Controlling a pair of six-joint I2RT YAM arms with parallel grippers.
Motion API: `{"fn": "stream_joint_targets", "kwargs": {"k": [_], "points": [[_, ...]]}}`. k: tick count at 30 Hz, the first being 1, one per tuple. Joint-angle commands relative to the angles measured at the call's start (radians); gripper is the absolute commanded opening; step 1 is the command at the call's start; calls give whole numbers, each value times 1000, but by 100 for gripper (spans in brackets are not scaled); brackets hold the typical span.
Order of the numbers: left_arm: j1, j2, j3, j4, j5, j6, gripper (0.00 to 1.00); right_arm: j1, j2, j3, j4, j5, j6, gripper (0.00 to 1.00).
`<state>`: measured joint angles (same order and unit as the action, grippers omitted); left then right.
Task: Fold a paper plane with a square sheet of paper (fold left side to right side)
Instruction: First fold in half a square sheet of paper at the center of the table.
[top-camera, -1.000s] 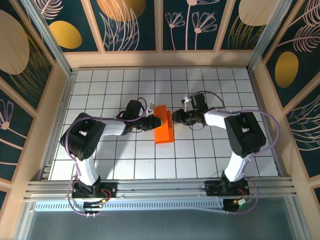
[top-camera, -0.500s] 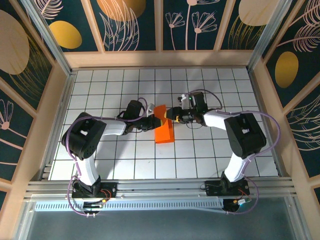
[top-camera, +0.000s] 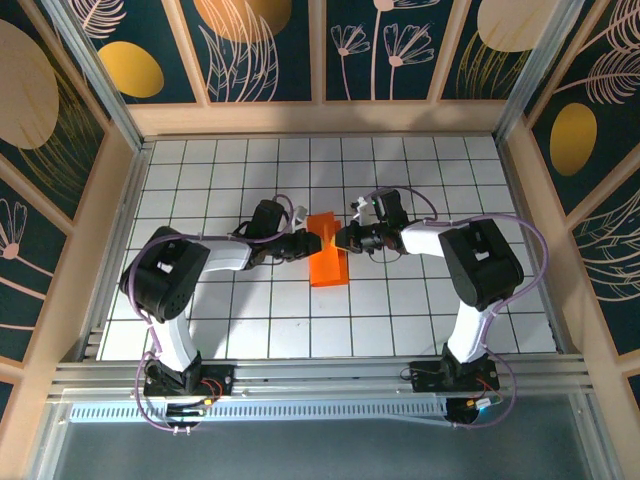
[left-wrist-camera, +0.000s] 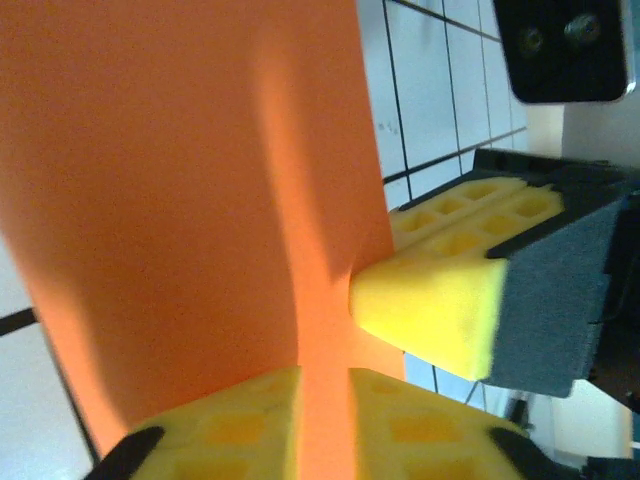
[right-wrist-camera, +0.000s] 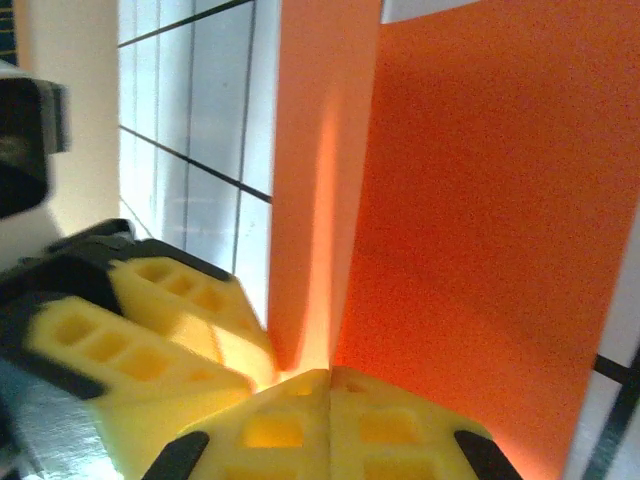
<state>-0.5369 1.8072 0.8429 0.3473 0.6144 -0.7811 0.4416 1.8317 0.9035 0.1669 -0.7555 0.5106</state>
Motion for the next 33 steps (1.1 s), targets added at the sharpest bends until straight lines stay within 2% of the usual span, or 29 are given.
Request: {"fn": "stream_joint_targets", "kwargs": {"k": [1, 4, 6, 20, 25, 29, 33], "points": [[-7, -85, 16, -111, -137, 21, 33, 4, 4, 29, -73, 70, -34, 0], [-7, -124, 21, -207, -253, 36, 43, 5, 3, 34, -96, 110, -36, 0], [-7, -118, 23, -233, -278, 44, 46, 5, 4, 37, -106, 130, -37, 0], [-26, 16, 60, -149, -160, 14, 54, 5, 7, 49, -140, 161, -62, 0], [-34, 53, 76, -156, -162, 12, 52, 5, 6, 45, -144, 167, -68, 0], [-39, 79, 90, -191, -192, 26, 45, 5, 4, 44, -144, 163, -69, 1], [-48, 104, 103, -234, -223, 43, 37, 4, -10, 46, -153, 170, -74, 13]]}}
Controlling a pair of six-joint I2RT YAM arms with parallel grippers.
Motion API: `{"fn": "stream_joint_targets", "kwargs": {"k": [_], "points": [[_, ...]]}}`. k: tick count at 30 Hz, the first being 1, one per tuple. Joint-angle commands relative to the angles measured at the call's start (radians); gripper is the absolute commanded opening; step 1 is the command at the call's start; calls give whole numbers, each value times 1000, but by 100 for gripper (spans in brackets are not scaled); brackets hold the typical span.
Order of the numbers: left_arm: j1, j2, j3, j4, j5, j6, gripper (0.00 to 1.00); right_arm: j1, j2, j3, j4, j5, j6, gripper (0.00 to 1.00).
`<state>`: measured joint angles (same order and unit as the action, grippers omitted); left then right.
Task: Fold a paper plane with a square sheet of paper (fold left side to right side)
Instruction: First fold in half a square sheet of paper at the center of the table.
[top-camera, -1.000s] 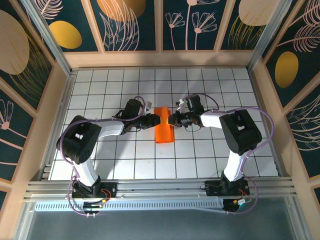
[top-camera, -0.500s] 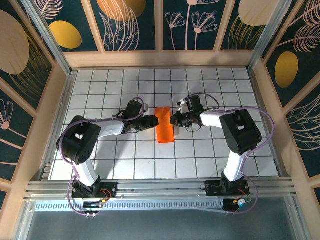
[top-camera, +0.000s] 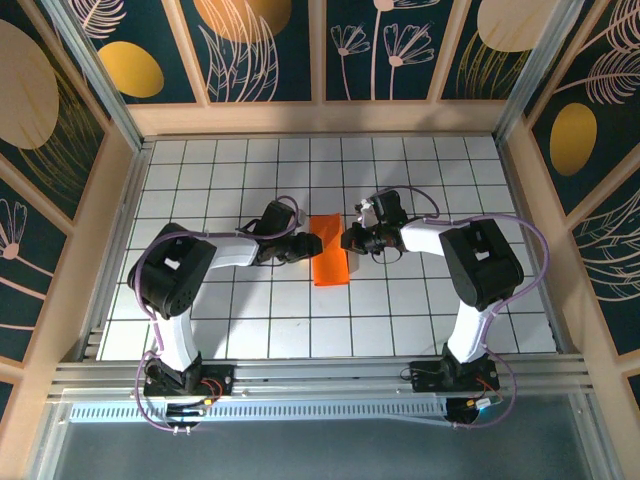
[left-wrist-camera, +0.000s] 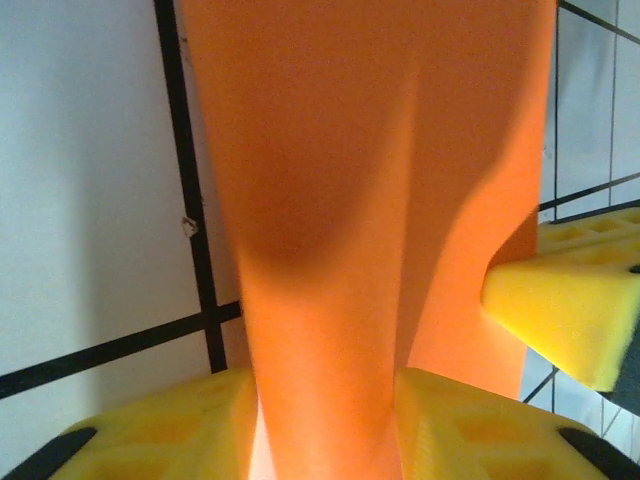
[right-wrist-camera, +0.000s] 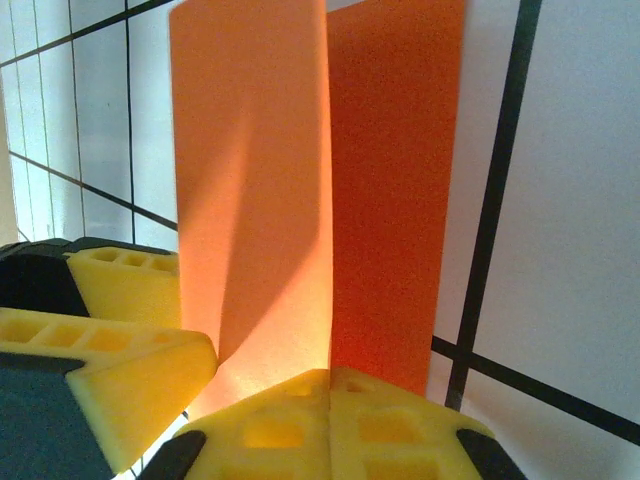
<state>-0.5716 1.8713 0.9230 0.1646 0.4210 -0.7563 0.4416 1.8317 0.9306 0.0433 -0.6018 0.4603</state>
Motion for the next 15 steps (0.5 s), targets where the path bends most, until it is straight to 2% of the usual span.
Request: {"fn": "stream_joint_targets", "kwargs": {"k": [1, 8, 15], "points": [[-15, 46, 30, -70, -43, 26, 36, 2, -17, 18, -36, 26, -27, 17], [-27, 85, 76, -160, -95, 72, 34, -37, -102, -9, -83, 139, -48, 37], [-33, 121, 111, -209, -114, 95, 34, -79, -160, -25, -109, 201, -67, 43]]}}
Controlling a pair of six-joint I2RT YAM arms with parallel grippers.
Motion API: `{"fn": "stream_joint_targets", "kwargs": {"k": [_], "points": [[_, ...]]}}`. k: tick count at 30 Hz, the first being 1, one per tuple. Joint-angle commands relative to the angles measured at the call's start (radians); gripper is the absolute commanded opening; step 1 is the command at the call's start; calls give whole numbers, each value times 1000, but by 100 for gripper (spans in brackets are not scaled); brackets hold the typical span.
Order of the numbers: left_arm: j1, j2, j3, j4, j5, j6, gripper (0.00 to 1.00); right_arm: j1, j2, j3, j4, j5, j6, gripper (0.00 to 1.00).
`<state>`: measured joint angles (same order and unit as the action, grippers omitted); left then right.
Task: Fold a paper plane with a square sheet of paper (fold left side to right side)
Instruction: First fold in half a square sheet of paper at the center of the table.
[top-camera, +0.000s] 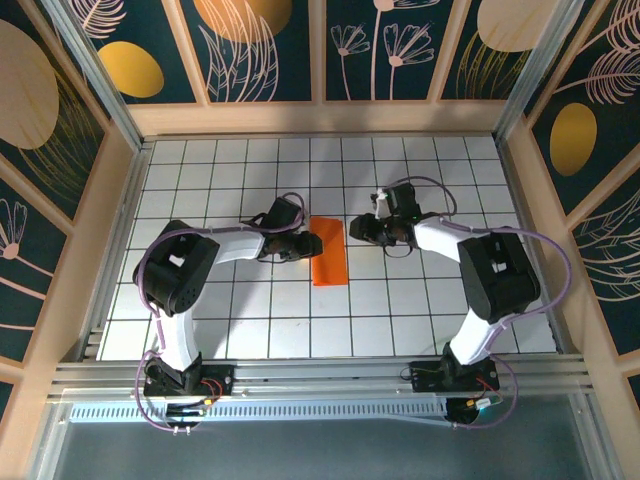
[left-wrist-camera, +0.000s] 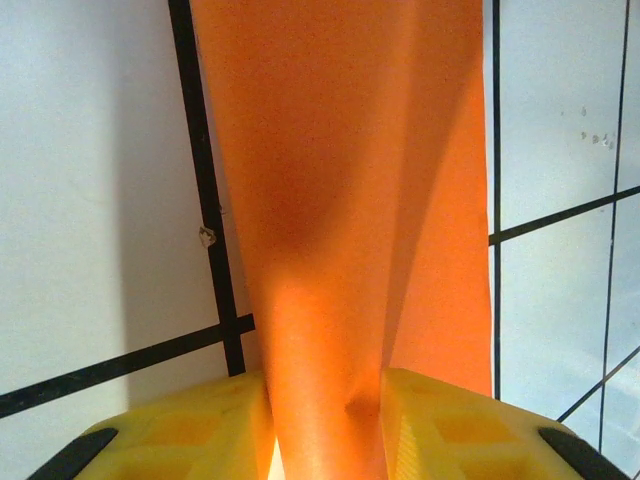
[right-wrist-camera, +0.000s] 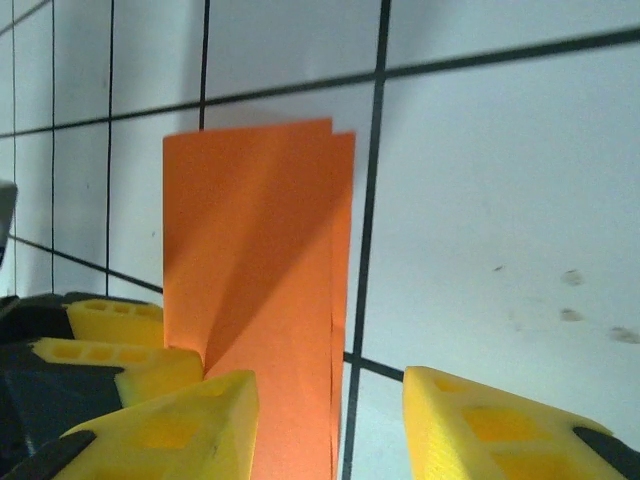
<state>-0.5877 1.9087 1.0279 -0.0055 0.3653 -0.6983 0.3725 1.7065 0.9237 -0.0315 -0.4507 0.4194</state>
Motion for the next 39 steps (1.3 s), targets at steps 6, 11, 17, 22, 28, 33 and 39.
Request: {"fn": "stream_joint_targets", "kwargs": {"k": [6, 11, 17, 22, 28, 33, 39], "points": [[-19, 110, 33, -71, -61, 54, 36, -19, -42, -27, -33, 50, -32, 43], [-19, 119, 54, -96, -66, 72, 38, -19, -33, -34, -29, 42, -33, 43], [-19, 126, 61, -98, -62, 78, 39, -18, -23, -34, -28, 30, -34, 43], [-19, 127, 64, -111, -63, 90, 39, -20, -20, -32, -31, 32, -40, 43], [-19, 125, 61, -115, -66, 97, 39, -18, -18, -31, -34, 32, -42, 43], [-18, 121, 58, -114, -71, 97, 39, -19, -16, -30, -38, 33, -45, 43], [-19, 122, 60, -117, -75, 97, 39, -20, -9, -26, -39, 27, -45, 43]]}}
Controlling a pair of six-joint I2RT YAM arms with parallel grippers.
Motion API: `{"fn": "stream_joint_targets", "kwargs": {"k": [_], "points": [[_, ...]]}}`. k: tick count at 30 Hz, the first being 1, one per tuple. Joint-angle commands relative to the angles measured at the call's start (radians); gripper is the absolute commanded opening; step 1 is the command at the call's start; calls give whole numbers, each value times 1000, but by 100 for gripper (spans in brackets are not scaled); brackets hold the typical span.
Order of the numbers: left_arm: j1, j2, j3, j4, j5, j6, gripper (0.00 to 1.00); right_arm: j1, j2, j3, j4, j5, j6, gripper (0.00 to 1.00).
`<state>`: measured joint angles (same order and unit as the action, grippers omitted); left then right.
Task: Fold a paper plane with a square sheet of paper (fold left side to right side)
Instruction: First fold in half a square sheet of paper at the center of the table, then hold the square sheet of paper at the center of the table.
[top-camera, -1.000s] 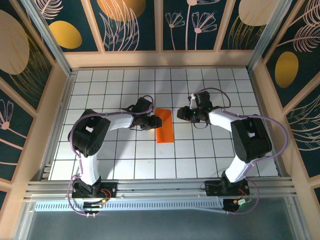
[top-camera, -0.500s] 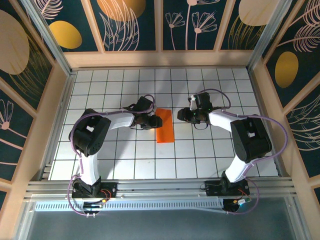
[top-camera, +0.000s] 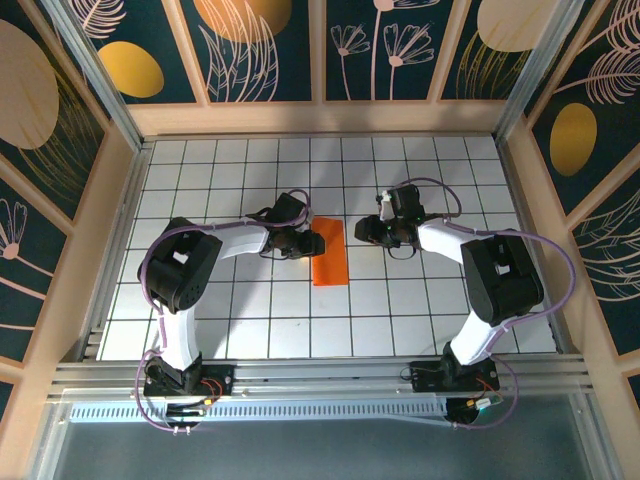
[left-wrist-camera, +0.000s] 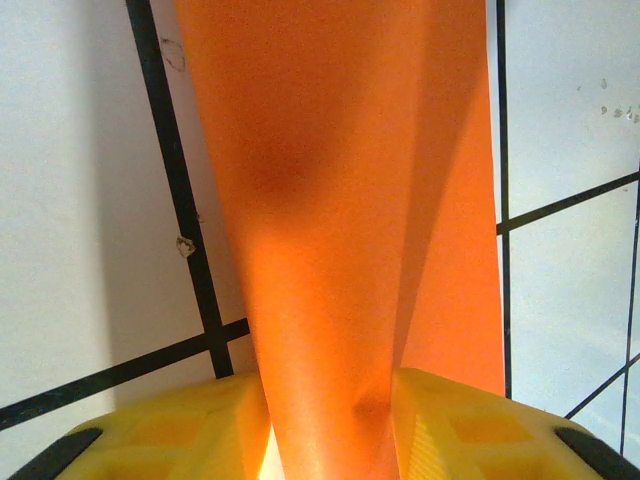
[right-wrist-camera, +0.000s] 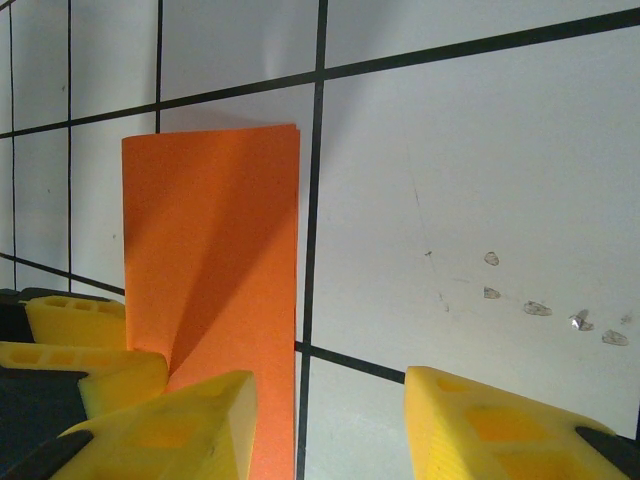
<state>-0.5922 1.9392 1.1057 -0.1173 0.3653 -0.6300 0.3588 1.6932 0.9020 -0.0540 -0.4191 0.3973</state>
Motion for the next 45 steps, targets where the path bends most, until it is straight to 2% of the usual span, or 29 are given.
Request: {"fn": "stream_joint_targets", "kwargs": {"k": [1, 30, 32, 37, 42, 45], "points": [[-15, 93, -17, -8, -77, 30, 39, -5, 6, -3, -16, -7, -23, 43], [-14, 95, -11, -30, -98, 36, 39, -1, 9, -8, 1, -90, -17, 44], [-14, 95, -10, -30, -100, 35, 39, 4, 21, -3, 8, -132, -12, 40], [-15, 95, -12, -31, -103, 29, 39, 36, 71, -8, 86, -257, 43, 20], [-14, 95, -12, -34, -104, 29, 39, 73, 134, 6, 146, -297, 87, 0], [-14, 95, -14, -36, -108, 32, 39, 88, 160, 17, 150, -299, 89, 0]]}}
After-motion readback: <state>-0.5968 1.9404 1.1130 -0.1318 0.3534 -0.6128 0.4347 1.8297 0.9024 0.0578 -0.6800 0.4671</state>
